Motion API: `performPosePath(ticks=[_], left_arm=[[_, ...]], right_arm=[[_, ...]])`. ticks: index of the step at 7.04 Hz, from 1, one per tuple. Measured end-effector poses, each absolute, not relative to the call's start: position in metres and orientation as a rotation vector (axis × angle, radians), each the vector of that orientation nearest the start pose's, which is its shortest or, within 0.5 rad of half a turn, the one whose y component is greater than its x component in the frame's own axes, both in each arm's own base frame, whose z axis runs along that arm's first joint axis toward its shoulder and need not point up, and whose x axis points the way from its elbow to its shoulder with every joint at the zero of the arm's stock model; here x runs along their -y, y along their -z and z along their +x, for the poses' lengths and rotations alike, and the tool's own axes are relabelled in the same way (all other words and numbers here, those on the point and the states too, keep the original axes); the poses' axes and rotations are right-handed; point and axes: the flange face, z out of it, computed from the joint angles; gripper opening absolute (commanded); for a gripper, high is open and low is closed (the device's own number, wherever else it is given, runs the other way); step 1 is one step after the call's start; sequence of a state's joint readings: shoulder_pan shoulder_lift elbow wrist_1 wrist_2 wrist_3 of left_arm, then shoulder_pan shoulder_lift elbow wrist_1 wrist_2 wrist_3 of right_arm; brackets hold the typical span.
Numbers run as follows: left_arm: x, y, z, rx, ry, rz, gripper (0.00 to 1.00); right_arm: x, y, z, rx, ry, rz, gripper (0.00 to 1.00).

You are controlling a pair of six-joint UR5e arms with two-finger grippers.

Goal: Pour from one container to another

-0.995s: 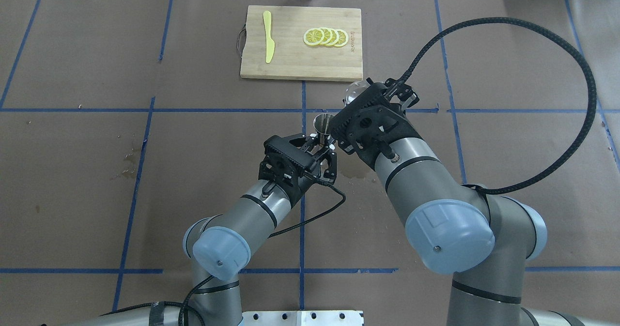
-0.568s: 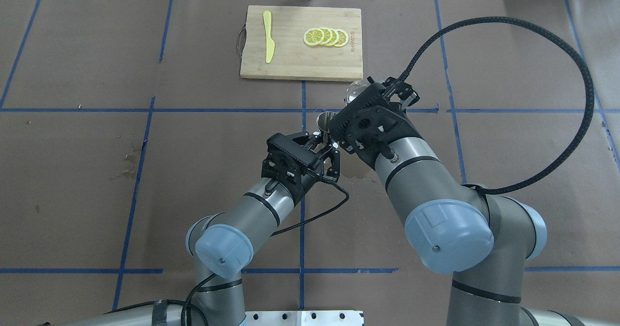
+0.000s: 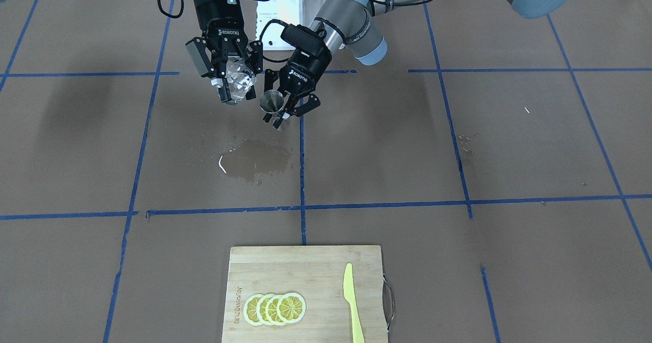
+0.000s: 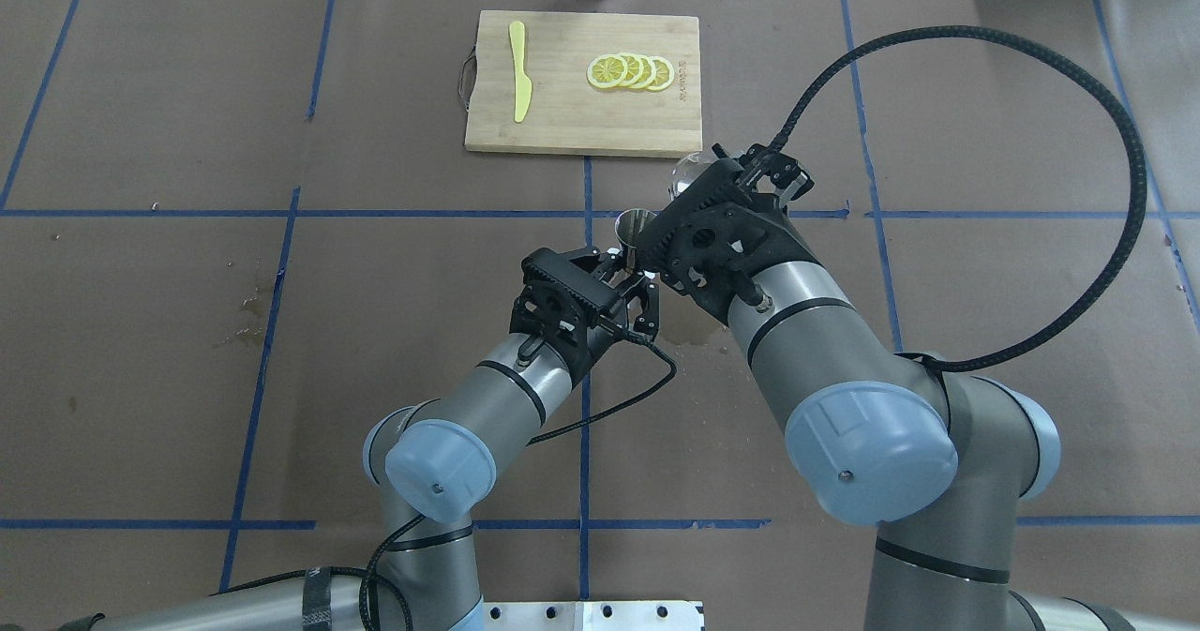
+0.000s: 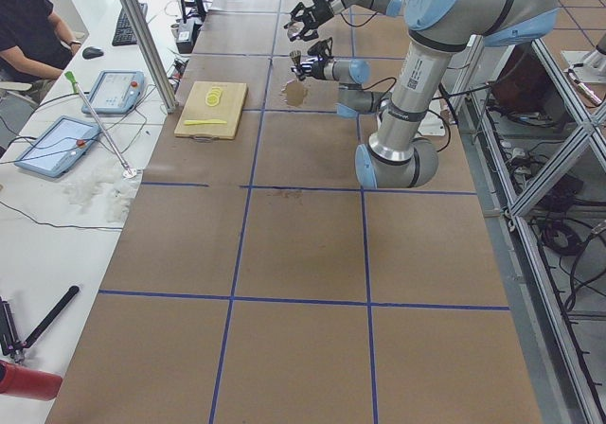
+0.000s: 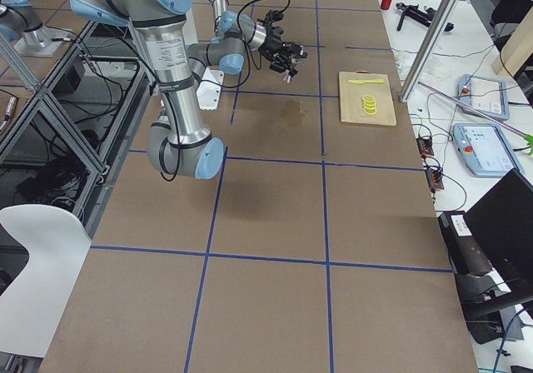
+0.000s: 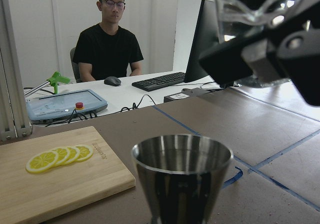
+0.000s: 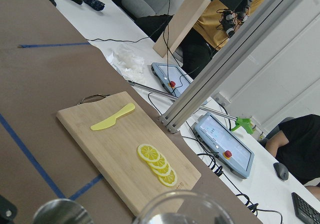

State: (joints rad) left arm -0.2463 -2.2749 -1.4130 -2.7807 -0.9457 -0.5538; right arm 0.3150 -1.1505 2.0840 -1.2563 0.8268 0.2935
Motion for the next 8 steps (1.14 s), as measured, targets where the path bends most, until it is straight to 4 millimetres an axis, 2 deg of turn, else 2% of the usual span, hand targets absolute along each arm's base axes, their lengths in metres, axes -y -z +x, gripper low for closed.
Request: performPosePath(ticks=[8], left_arm=[[0.3515, -0.1582, 0.6112, -1.085, -0.018, 1.343, 0.0]], right_arm=[[0.3573, -0.1616, -0.418, 0.276, 0.39, 1.299, 0.0]])
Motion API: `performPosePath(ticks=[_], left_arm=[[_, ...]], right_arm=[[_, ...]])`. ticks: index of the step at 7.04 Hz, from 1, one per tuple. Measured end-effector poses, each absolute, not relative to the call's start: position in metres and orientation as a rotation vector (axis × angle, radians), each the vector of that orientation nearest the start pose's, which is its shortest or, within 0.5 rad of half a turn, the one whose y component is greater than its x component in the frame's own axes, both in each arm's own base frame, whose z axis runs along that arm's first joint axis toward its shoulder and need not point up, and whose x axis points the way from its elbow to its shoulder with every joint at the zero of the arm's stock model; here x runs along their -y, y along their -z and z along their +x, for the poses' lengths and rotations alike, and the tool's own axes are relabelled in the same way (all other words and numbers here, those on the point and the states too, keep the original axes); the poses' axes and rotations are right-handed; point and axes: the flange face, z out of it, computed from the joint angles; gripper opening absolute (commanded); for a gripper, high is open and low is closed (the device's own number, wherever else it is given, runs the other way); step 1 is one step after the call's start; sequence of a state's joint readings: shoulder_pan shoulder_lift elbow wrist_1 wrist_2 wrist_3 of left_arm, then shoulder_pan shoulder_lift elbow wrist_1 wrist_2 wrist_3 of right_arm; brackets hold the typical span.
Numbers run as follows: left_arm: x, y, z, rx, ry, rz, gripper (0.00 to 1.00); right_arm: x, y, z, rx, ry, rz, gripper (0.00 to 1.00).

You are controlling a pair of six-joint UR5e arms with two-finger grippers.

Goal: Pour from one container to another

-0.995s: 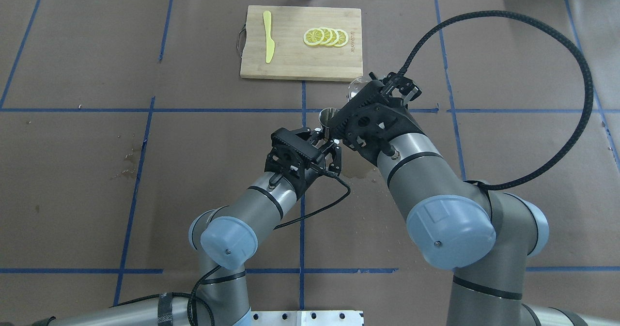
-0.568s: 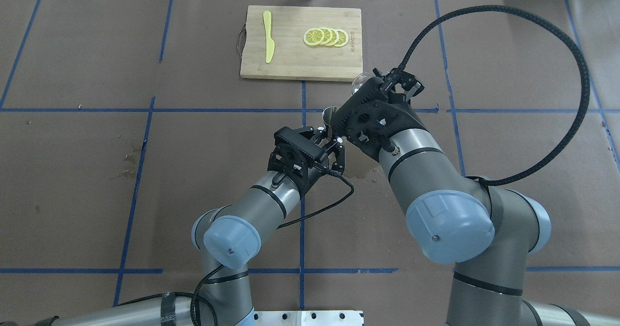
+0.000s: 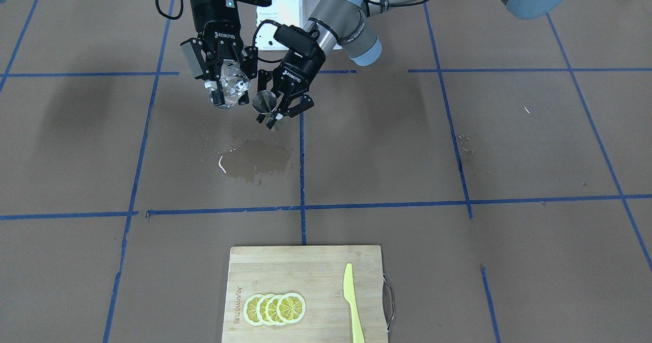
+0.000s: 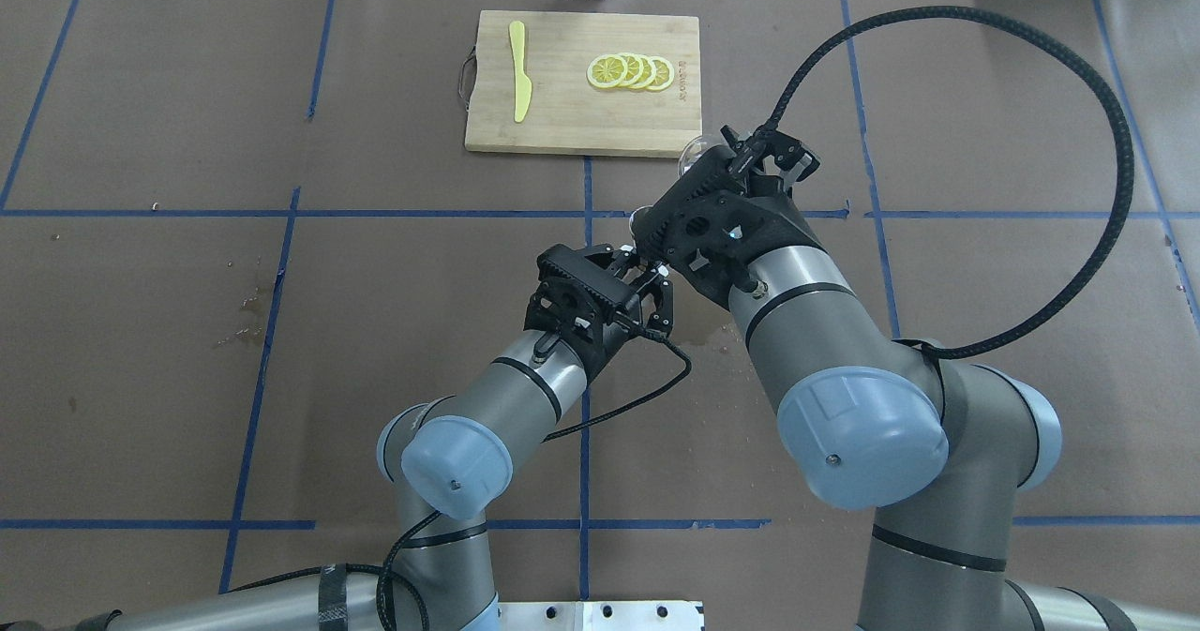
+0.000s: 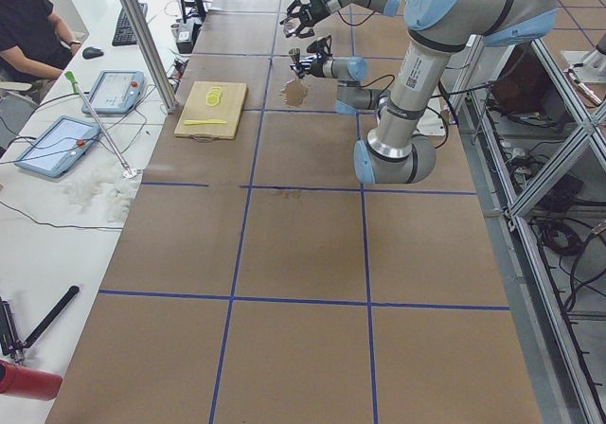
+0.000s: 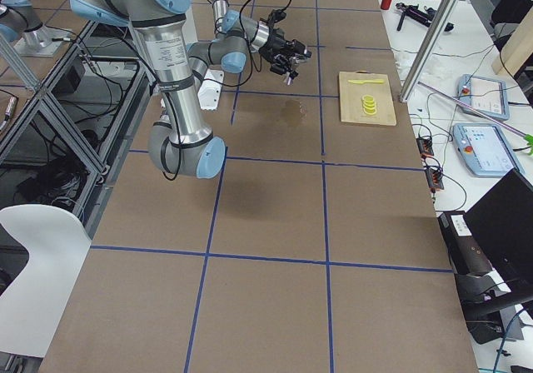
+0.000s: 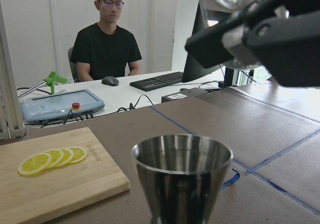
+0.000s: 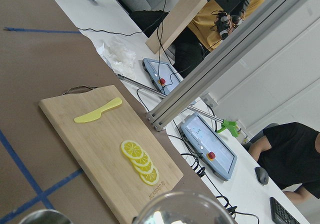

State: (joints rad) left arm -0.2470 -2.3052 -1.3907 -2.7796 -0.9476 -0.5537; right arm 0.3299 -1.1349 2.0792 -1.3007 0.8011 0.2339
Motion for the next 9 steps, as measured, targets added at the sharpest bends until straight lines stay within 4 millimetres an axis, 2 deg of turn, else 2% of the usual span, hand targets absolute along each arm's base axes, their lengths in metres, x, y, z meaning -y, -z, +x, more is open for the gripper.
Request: performPosePath(ticks=[4, 9], left_arm=[[0.3517, -0.1531, 0.613, -1.089, -0.016, 1.345, 0.0], [0.3514, -0.1518, 0.6131, -1.092, -0.015, 1.346, 0.0]], right_arm=[[0.36, -0.1535, -0.4191, 0.18, 0.454, 1.306, 0.0], [0.3628, -0.1538, -0.4179, 0.114, 0.498, 1.317, 0.0]])
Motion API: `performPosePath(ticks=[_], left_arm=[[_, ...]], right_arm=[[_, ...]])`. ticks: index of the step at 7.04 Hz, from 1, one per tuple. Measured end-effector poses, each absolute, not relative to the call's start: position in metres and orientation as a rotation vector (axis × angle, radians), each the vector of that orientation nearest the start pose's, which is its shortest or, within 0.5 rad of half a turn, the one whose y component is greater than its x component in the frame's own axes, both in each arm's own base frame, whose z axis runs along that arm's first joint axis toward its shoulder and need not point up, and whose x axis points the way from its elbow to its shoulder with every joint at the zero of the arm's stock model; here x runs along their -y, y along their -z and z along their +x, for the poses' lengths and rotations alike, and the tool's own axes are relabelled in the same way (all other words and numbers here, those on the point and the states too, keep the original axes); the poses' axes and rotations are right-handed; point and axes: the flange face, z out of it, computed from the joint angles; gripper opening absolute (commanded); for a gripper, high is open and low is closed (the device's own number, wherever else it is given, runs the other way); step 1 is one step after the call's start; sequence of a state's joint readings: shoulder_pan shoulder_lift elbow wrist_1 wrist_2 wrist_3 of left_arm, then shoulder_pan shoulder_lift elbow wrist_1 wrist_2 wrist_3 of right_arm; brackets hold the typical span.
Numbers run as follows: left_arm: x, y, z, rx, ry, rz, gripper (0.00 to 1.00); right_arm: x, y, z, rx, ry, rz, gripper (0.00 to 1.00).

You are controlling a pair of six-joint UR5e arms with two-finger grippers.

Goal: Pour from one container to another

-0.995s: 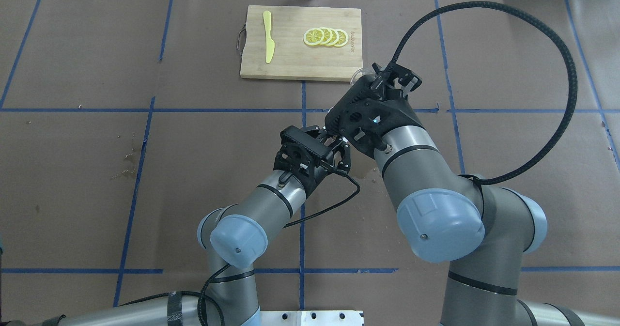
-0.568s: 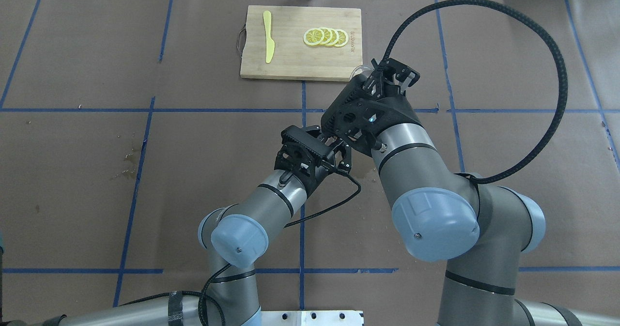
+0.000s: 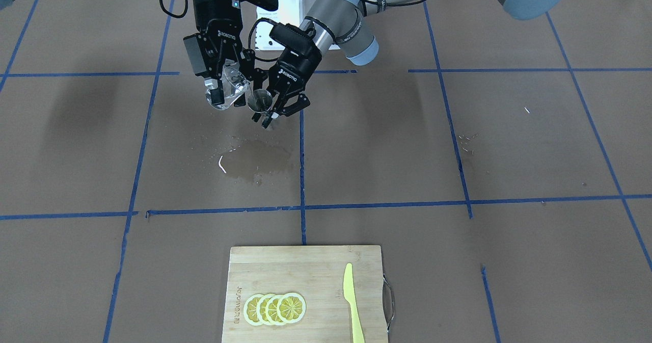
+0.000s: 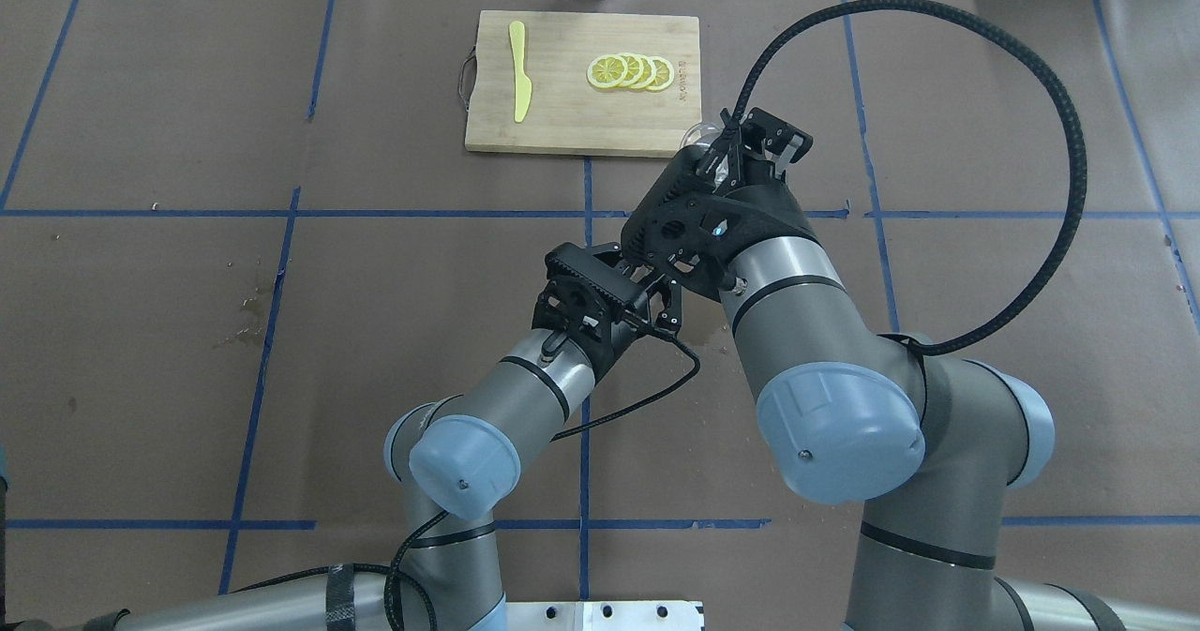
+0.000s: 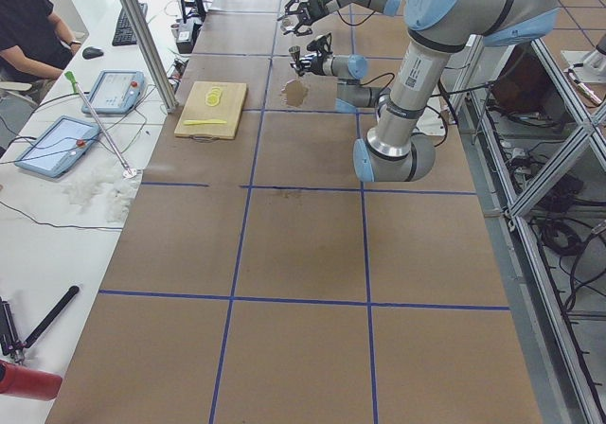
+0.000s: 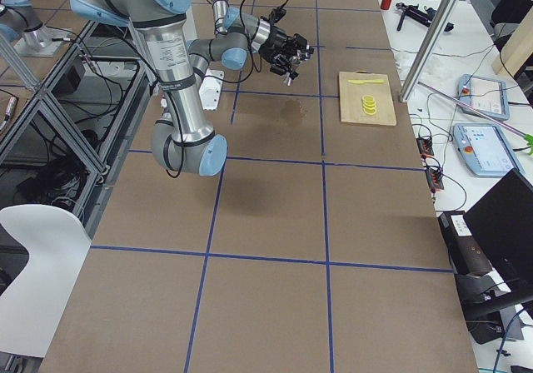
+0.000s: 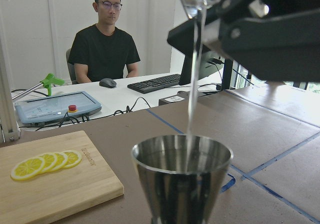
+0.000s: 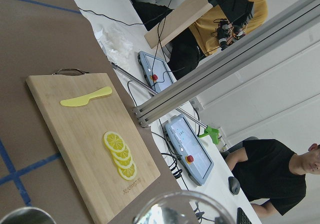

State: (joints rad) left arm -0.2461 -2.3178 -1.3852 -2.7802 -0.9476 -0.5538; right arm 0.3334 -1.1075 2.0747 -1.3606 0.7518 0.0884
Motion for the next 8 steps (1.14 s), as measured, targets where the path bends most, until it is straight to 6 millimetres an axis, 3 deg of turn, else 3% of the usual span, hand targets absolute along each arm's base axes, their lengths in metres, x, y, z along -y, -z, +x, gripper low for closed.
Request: performPosePath(ticks=[8], left_arm=[[0.3517, -0.1546, 0.6148, -1.087, -0.018, 1.343, 0.0]], right_arm=[[0.3654, -0.1543, -0.4161, 0.033, 0.545, 1.332, 0.0]])
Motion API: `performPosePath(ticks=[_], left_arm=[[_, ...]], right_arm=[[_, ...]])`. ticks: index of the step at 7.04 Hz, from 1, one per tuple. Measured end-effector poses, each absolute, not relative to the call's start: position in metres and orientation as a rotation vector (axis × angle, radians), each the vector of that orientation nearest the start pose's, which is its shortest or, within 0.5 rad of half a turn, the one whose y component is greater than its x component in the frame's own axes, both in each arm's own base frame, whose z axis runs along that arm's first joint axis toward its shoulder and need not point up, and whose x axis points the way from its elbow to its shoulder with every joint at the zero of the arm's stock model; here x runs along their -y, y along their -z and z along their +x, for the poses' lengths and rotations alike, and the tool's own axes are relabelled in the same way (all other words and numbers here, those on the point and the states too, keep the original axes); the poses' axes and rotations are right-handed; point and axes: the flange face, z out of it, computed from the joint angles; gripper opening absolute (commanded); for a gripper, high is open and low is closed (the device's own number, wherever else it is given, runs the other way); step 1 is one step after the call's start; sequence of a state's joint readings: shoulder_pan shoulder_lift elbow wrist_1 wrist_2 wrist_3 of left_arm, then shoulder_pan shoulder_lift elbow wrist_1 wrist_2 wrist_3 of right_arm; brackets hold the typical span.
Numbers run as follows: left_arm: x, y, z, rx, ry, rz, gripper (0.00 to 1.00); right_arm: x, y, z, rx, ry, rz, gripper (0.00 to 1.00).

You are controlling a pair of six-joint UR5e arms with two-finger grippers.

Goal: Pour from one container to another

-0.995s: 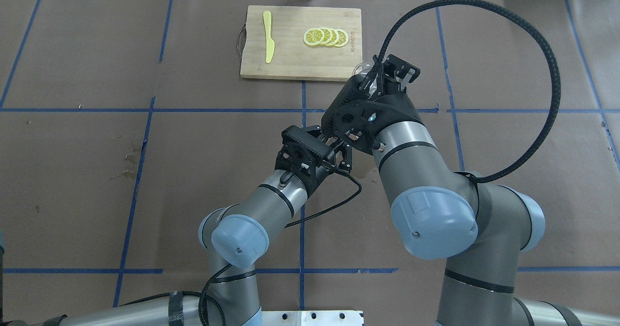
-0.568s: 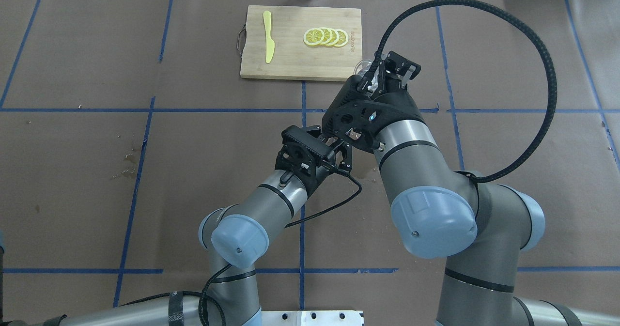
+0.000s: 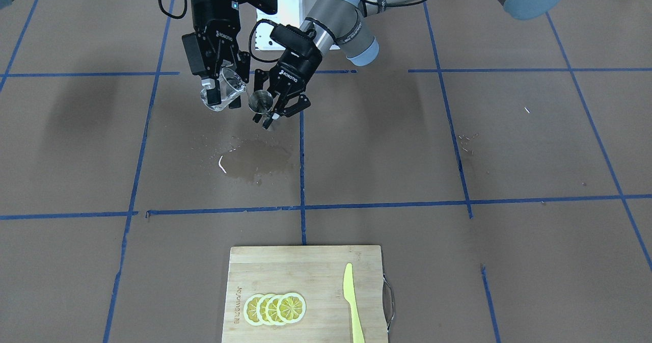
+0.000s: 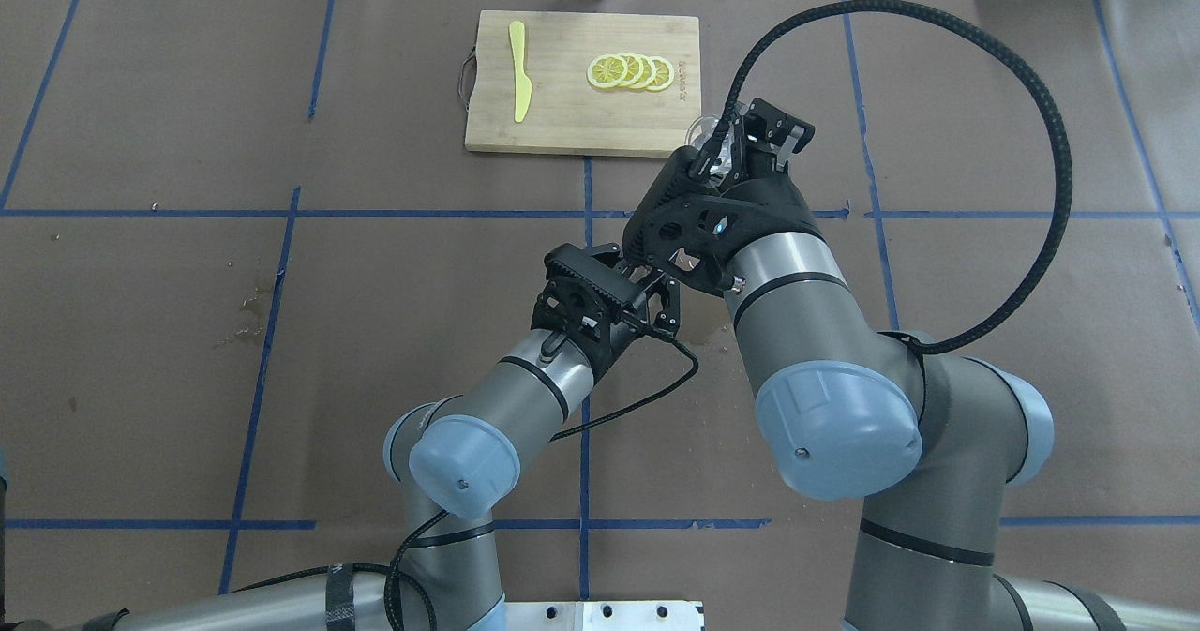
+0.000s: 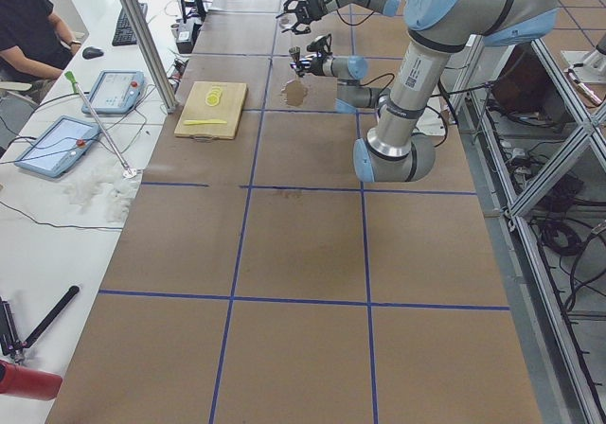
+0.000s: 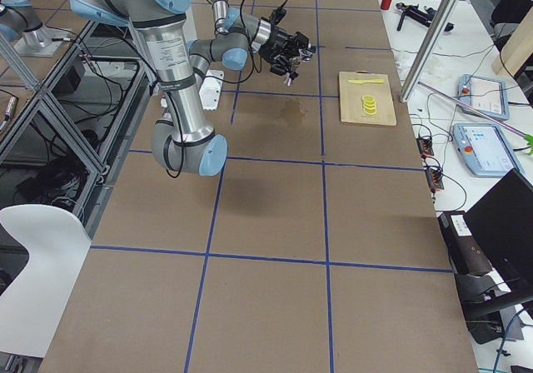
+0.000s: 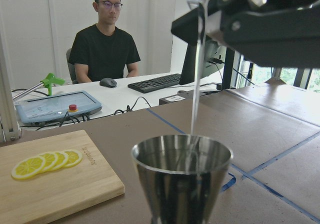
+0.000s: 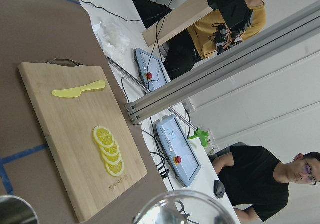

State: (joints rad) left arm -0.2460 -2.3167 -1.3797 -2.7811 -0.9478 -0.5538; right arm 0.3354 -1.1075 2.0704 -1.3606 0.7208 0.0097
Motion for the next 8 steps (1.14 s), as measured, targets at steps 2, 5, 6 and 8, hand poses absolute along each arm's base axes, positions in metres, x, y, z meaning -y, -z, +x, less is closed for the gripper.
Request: performPosePath(ticks=[2, 5, 6, 8], left_arm=[[0.352, -0.155, 0.616, -1.087, -0.019, 1.343, 0.0], [0.351, -0.15, 0.617, -1.093, -0.018, 1.344, 0.0], [0.351, -0.147, 0.619, -1.095, -0.017, 1.344, 0.0], [0.352, -0.14, 0.626, -1.094, -0.017, 1.344, 0.0]], right_arm=[[0.366, -0.155, -0.416, 0.021, 0.547, 1.333, 0.0], [0.367, -0.157, -0.42, 0.005, 0.546, 1.333, 0.0], [0.367, -0.157, -0.421, 0.0, 0.546, 1.332, 0.0], [0.367, -0.155, -0.422, 0.001, 0.544, 1.334, 0.0]])
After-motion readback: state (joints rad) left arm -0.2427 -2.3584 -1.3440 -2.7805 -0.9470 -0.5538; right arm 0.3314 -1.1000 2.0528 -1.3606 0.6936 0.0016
